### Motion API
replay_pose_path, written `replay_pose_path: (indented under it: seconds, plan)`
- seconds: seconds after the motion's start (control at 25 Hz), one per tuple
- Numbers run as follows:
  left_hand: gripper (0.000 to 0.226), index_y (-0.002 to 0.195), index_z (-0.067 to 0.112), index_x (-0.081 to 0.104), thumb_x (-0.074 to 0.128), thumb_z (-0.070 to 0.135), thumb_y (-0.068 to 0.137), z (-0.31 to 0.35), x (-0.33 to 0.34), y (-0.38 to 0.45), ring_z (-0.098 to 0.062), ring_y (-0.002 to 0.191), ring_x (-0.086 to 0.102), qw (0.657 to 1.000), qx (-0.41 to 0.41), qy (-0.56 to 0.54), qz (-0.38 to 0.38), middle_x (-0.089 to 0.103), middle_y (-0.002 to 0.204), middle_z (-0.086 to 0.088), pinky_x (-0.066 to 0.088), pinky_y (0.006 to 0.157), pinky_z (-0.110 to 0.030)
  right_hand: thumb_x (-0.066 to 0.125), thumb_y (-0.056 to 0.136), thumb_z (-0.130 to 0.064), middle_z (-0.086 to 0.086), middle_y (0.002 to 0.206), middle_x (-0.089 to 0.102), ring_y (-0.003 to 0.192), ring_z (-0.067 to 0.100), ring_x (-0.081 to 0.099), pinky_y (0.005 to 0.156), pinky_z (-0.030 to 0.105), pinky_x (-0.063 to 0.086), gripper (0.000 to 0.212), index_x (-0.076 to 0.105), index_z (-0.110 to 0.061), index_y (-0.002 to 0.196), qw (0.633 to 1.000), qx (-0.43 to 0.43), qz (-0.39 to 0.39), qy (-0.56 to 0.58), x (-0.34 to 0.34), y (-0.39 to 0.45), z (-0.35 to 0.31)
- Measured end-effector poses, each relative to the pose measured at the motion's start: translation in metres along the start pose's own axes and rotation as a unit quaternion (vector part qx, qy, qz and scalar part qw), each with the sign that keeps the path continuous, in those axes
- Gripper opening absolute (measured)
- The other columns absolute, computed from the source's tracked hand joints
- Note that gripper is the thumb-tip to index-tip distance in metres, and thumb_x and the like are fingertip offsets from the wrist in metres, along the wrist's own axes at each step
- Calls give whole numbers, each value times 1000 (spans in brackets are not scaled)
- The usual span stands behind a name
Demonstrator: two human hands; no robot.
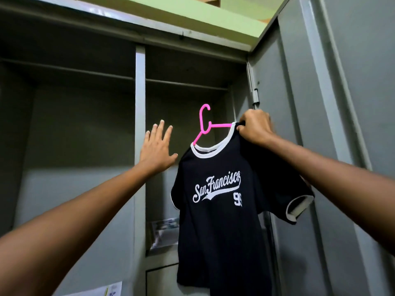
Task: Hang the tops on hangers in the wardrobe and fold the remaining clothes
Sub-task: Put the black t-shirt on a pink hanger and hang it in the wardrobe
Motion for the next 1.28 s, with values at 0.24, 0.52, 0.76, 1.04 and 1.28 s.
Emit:
replay_pose_path:
  seconds: [0.24,0.52,0.76,1.04,1.28]
  plan:
    - [82,150,18,-1,45,51,91,-19,9,61,-26,145,-10,994,24,93,59,-15,157,-10,-1,117,-42,60,86,-16,18,104,64,100,38,59,76,35,46,18,67,-7,100,1000,-8,17,-12,34,77,-13]
    - [86,150,16,1,49,51,87,-46,37,81,-30,145,-6,967,-17,170,190,-15,154,-19,3,116,-45,56,87,-12,16,110,63,105,35,58,79,35,46,22,64,-8,106,998,3,43,36,87,163,-22]
    - [85,149,11,-7,38,54,90,-46,43,85,-35,143,-12,948,-41,251,190,-20,151,-25,-1,116,-44,61,86,-15,14,107,63,102,30,59,78,36,48,20,62,-9,104,999,-6,14,35,118,207,-37]
    - [82,149,10,16,44,54,86,-50,49,85,-34,144,-4,946,-22,239,219,-10,153,-24,5,117,-44,63,85,-16,14,108,63,104,31,59,75,34,46,20,63,-8,103,999,-10,29,31,124,236,-50]
    - [78,145,9,29,47,54,85,-51,53,85,-33,144,-4,940,-18,264,217,-14,150,-23,1,116,-43,67,83,-19,15,113,62,107,32,58,74,32,45,27,64,-8,108,998,7,42,45,106,251,-51]
Point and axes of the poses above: each hand's wrist, its own y-axis towards the middle knuckle, its own x-axis out of the palm, z = x × y, the point moved 1 cm from there along y, towards the middle knuckle
